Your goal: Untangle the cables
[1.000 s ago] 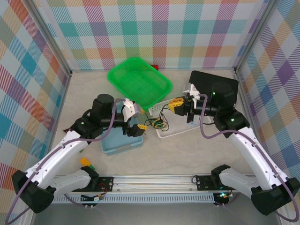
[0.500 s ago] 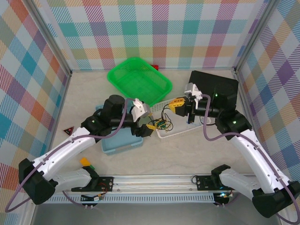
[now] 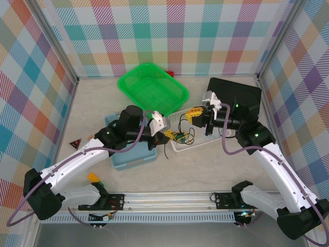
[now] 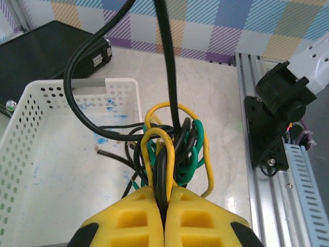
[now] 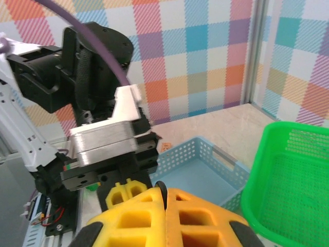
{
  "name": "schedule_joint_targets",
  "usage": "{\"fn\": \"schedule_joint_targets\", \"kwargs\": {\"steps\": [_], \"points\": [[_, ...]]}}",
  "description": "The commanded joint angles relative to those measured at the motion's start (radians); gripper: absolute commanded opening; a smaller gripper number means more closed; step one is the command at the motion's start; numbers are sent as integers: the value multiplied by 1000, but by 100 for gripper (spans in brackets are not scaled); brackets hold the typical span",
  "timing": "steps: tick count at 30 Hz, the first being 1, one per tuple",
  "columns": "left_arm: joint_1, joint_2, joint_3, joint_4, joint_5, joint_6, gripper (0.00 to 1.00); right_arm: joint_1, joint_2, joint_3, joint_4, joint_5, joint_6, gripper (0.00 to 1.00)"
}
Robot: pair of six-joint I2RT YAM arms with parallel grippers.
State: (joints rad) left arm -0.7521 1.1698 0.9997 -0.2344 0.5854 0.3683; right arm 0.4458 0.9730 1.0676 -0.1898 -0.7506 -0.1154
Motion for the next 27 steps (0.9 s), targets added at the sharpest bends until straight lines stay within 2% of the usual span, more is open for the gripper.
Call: {"fn": "schedule_joint_targets", "kwargs": {"steps": [1,10,13,19,27], "points": [[-11,-7,40,-30,24,39,0,7,-13,9,-20,108,-9,0],[-11,-39,66,-235,28,145,0,-29,-11,34,-133,588,-15,0],[-9,-56,68,-302,9,179,0,-73,-7,61,-170,696,5,0],[8,-103,33,-333,1,208,0,-176,-5,77,-193,763,61,0],[56,-135,22,-389,15,228,0,-251,9,78,-196,790,55,0]]}}
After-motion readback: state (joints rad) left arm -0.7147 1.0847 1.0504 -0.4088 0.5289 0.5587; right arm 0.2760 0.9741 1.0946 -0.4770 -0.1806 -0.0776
